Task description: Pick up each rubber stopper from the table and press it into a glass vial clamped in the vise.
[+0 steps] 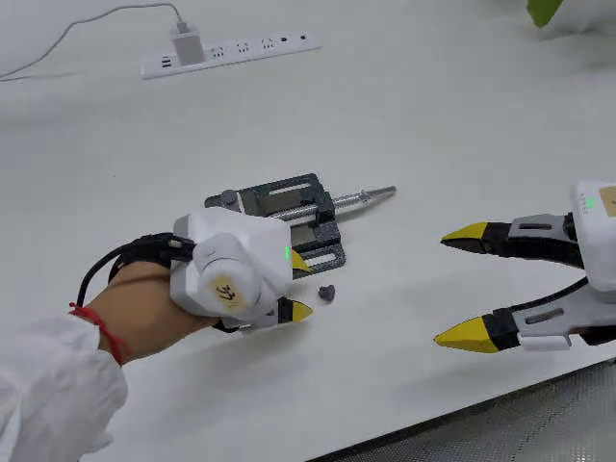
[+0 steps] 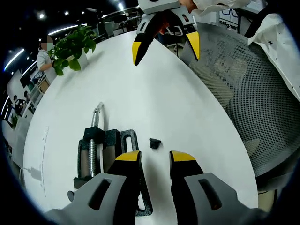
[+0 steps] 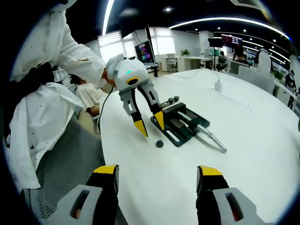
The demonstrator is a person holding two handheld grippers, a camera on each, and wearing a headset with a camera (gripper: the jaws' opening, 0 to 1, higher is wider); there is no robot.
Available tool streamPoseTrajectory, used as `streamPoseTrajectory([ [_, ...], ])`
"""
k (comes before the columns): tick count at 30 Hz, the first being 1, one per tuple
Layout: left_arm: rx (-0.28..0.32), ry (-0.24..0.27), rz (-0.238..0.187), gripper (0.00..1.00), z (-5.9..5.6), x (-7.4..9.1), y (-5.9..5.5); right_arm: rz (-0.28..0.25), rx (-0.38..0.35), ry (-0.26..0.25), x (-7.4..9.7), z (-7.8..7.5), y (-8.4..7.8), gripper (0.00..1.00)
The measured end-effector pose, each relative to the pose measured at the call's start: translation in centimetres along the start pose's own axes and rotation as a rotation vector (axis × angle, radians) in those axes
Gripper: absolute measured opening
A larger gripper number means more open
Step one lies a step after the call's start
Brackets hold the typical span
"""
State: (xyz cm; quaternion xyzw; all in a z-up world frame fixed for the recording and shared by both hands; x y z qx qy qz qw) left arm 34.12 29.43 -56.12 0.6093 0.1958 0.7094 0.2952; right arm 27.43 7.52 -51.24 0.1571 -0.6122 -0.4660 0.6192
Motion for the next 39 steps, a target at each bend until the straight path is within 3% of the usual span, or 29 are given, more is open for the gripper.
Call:
streamPoseTrajectory([
  [8,-0.058,-0.02,0.04,0.14,0.0,-1.7,0.3,0.009,-0.021,-0.009,0.7,0.1,-1.0,0.64],
  [13,-0.076,-0.038,0.039,0.12,-0.2,-2.0,0.5,0.007,-0.027,-0.016,1.0,0.1,-1.2,0.64],
  [39,-0.081,-0.027,0.045,0.04,0.1,-2.4,0.3,0.0,-0.029,-0.024,0.8,-0.1,-0.9,0.61],
])
Point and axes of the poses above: the centre of the closed fingertips' face, and the gripper's own axes: x roughly backward along the fingers, z roughly to its left, y roughly out of its top, the point moved 9 cm from there along x, roughly backward along the fingers, and after that the axes turned 4 degrees about y, right-handed, at the moved point
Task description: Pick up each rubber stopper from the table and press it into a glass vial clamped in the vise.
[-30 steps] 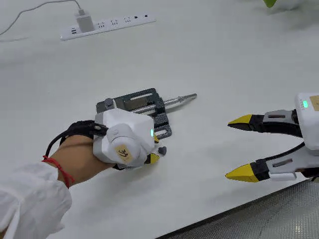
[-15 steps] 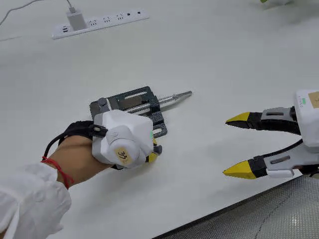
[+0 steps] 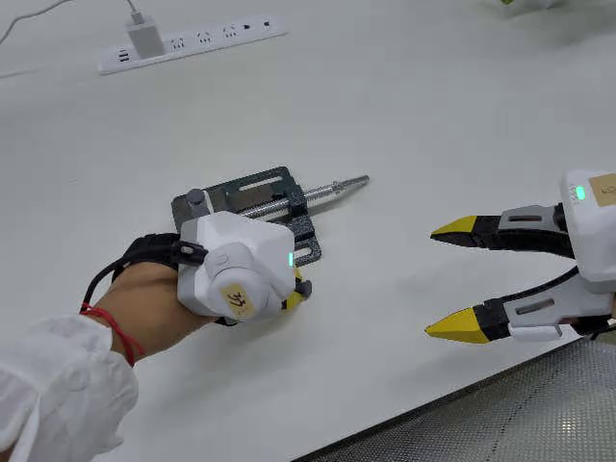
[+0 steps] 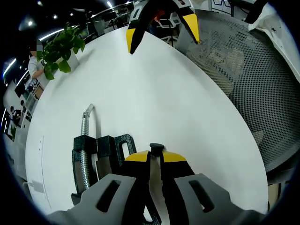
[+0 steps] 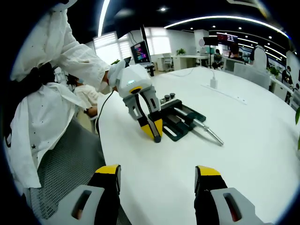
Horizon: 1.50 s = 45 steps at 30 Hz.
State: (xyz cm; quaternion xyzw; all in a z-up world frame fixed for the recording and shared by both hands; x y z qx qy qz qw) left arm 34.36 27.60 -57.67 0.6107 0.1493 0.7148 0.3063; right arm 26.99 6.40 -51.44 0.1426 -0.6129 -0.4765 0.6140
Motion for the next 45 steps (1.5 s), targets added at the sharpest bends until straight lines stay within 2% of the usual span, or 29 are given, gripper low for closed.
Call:
streamPoseTrajectory([
  [12,0.009,0.011,0.01,0.04,-0.3,0.1,0.2,-0.007,-0.002,-0.001,-0.1,0.2,0.2,0.61],
  [15,0.037,0.015,0.0,0.04,-0.5,0.2,0.2,-0.006,-0.003,0.002,-0.2,0.3,0.4,0.61],
  [18,0.089,0.02,-0.025,0.04,-0.6,0.5,0.4,0.0,0.0,0.009,-0.4,0.5,0.8,0.59],
  [20,0.108,0.027,-0.038,0.04,-0.6,1.0,0.5,-0.001,0.002,0.015,-0.5,0.6,1.2,0.58],
  [23,0.173,0.042,-0.074,0.04,-0.8,1.9,0.8,-0.012,0.002,0.018,-0.6,0.5,2.0,0.55],
  [25,0.218,0.064,-0.092,0.04,-0.9,2.8,0.9,-0.032,-0.021,0.03,-0.6,0.6,3.0,0.54],
  [27,0.287,0.085,-0.145,0.04,-1.0,4.0,1.3,-0.06,-0.006,0.041,-0.6,0.6,4.1,0.53],
  [30,0.368,0.123,-0.19,0.04,-1.2,5.9,1.7,-0.071,-0.009,0.055,-0.8,0.6,5.8,0.52],
  [32,0.422,0.149,-0.235,0.04,-1.3,7.2,2.0,-0.089,0.02,0.074,-1.0,0.7,7.3,0.51],
  [38,0.484,0.206,-0.305,0.04,-2.1,10.6,2.7,-0.082,0.106,0.154,-1.9,1.4,10.9,0.45],
  [41,0.49,0.231,-0.323,0.04,-2.7,12.1,3.0,-0.05,0.177,0.204,-2.6,1.8,12.7,0.41],
  [45,0.52,0.261,-0.348,0.04,-3.3,13.5,3.3,-0.009,0.229,0.252,-3.4,2.6,14.5,0.35],
])
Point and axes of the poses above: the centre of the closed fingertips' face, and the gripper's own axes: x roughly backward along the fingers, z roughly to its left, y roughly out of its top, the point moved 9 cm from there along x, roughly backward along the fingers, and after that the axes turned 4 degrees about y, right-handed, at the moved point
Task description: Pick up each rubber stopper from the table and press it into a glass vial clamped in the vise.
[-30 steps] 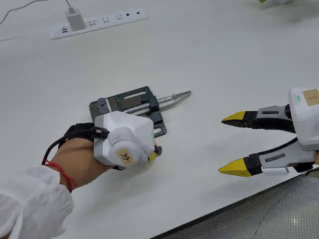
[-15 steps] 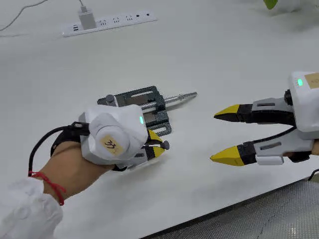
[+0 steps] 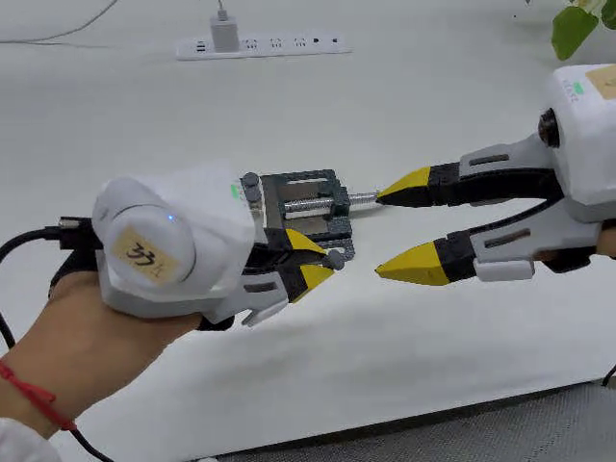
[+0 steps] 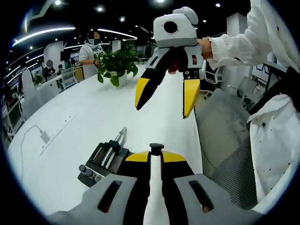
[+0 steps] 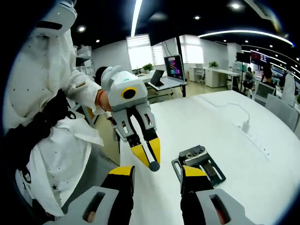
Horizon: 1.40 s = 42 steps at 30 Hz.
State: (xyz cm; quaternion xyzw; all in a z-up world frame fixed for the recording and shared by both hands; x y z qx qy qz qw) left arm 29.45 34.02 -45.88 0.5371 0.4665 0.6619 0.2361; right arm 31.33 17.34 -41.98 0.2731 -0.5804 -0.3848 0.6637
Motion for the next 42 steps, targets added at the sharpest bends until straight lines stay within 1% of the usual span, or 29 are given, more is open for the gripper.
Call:
streamPoseTrajectory([
  [1,0.012,0.012,-0.008,0.04,-0.1,0.5,0.1,0.019,0.005,0.015,-0.2,-0.1,0.3,0.34],
  [3,0.042,0.022,-0.031,0.04,-0.3,1.0,0.3,0.053,0.023,0.035,-0.6,0.1,0.9,0.3],
  [4,0.06,0.03,-0.044,0.04,-0.5,1.3,0.4,0.059,0.046,0.052,-0.9,0.2,1.3,0.28],
  [6,0.065,0.04,-0.057,0.04,-0.8,1.8,0.5,0.059,0.045,0.061,-1.3,0.3,1.9,0.26],
  [9,0.079,0.055,-0.085,0.04,-1.3,2.6,0.9,0.089,0.077,0.092,-1.9,0.7,2.6,0.23],
  [12,0.086,0.064,-0.106,0.04,-1.7,3.1,1.1,0.097,0.09,0.115,-2.4,0.9,3.1,0.21],
  [16,0.088,0.075,-0.126,0.04,-2.0,3.7,1.2,0.11,0.104,0.145,-2.6,1.6,3.7,0.15],
  [19,0.089,0.082,-0.133,0.04,-2.2,4.1,1.1,0.12,0.111,0.159,-2.8,2.0,4.0,0.12],
  [25,0.082,0.086,-0.149,0.04,-2.5,4.5,1.4,0.128,0.12,0.171,-2.9,2.5,4.4,0.11],
  [33,0.066,0.077,-0.154,0.04,-2.8,4.8,1.8,0.133,0.131,0.18,-2.7,2.7,4.7,0.08],
  [42,0.052,0.061,-0.151,0.04,-2.9,5.0,2.0,0.148,0.143,0.19,-2.7,3.0,5.0,0.08],
])
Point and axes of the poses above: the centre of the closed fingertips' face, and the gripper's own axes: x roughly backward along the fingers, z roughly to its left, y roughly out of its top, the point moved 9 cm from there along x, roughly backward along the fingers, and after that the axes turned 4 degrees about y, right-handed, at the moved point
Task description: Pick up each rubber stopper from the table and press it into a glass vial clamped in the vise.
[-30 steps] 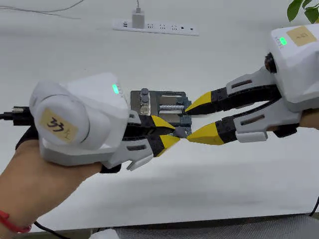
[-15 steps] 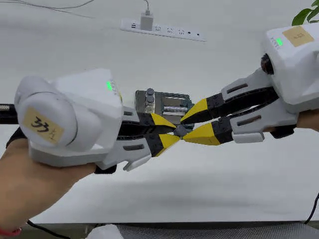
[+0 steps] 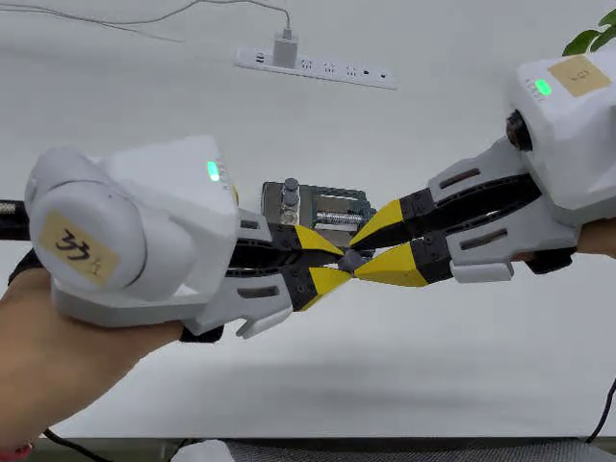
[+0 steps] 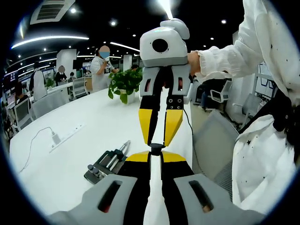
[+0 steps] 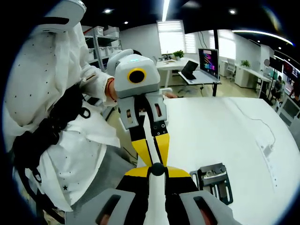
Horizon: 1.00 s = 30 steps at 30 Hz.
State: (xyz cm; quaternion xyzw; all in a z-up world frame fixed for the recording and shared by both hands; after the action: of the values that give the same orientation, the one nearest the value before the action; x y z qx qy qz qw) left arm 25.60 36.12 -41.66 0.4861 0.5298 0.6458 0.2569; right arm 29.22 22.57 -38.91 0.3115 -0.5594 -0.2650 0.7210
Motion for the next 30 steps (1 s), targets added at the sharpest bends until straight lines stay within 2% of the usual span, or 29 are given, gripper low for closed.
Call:
streamPoseTrajectory([
  [5,-0.023,-0.021,0.025,0.03,-0.15,-0.04,0.23,0.02,0.018,0.012,-0.07,0.15,0.12,0.07],
  [9,-0.033,-0.03,0.05,0.03,-0.13,-0.02,0.4,0.013,0.023,0.016,0.02,0.22,-0.03,0.07],
  [16,-0.018,-0.05,0.059,0.04,0.05,0.06,0.51,-0.017,0.007,0.023,0.25,0.07,-0.13,0.06],
  [21,0.006,-0.063,0.055,0.04,0.15,0.16,0.8,-0.075,-0.045,0.045,0.7,-0.27,-0.5,0.05],
  [30,-0.003,-0.062,0.057,0.04,0.42,0.1,0.43,-0.052,-0.041,0.037,0.37,-0.27,-0.33,0.05],
])
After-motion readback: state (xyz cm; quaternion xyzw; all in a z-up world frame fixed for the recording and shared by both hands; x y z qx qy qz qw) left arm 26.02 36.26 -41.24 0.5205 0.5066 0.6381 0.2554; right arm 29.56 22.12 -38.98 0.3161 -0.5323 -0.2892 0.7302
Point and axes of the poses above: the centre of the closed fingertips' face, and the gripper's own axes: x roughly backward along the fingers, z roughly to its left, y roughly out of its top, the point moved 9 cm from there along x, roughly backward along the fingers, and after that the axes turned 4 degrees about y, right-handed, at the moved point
